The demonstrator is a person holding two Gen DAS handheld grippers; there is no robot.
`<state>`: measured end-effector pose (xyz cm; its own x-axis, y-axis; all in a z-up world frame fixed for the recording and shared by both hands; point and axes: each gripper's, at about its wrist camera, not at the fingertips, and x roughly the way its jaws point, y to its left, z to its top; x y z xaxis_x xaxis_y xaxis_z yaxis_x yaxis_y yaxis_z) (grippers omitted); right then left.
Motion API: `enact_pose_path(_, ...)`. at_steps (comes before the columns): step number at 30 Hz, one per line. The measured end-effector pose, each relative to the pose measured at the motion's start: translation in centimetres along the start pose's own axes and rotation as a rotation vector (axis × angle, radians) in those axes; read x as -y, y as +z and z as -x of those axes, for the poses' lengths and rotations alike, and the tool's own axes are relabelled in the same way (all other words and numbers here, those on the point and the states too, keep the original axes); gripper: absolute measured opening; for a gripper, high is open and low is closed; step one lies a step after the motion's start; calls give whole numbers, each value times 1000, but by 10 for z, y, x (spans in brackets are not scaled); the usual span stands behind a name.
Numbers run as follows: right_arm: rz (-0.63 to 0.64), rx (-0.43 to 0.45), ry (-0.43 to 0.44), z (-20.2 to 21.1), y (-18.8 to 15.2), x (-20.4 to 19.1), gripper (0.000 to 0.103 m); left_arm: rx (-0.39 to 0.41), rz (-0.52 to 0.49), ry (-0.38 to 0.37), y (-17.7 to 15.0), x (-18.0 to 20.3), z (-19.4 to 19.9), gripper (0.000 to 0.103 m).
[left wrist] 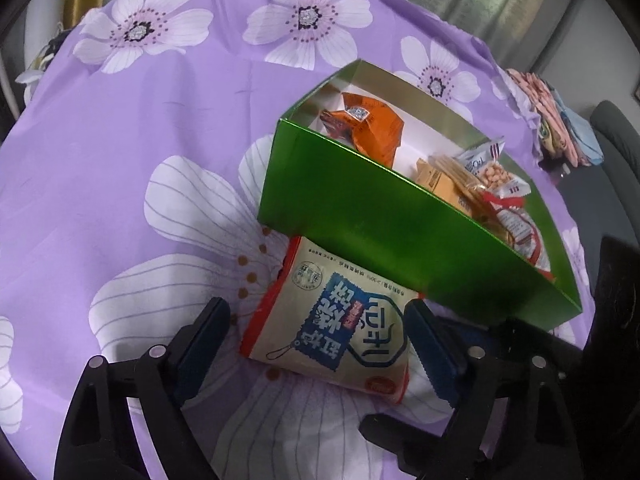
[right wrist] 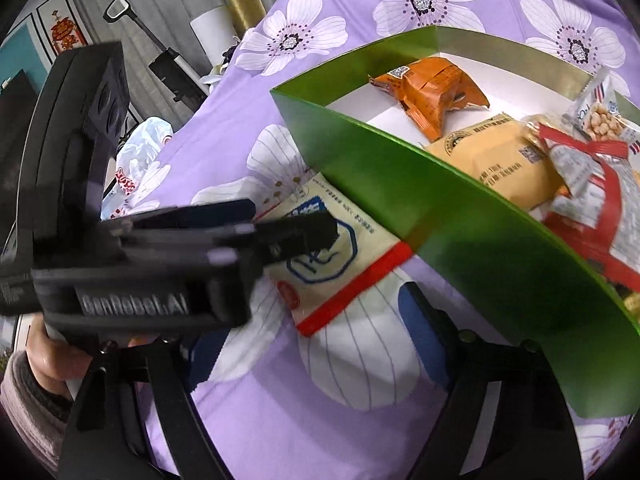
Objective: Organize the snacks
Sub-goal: 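Lower the open left tool onto the white-and-blue biscuit pack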
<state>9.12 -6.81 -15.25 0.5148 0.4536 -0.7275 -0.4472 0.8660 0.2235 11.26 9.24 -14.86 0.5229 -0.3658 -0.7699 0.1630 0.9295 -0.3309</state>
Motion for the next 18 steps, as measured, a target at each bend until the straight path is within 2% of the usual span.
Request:
enact_pose_path(1, -1, 0, -1, -1, 1, 0, 83, -4, -3, -3, 0, 0, 0, 88)
enact_pose_path(6, 21, -4, 2, -8, 5, -6, 81, -21, -20, -26, -2, -1, 2, 71)
enact_pose_path(8, 30, -2, 3, -8, 7, -6, 68, -29, -26, -41, -5, 1, 3, 68)
enact_pose_path(15, 27, -5, 32, -6, 7, 4, 45, -23, 8, -48, -9, -3, 12, 47)
enact_pose_path(16, 31, -9, 37, -6, 6, 4, 40, -22, 17, -42, -10, -4, 14, 46)
enact_pose_path(17, 34, -12, 49, -6, 5, 3, 32, -23, 23, -38, -12, -4, 15, 42)
enact_pose_path(18, 40, -15, 68, -5, 4, 2, 28, -20, 21, -40, -14, -3, 17, 36)
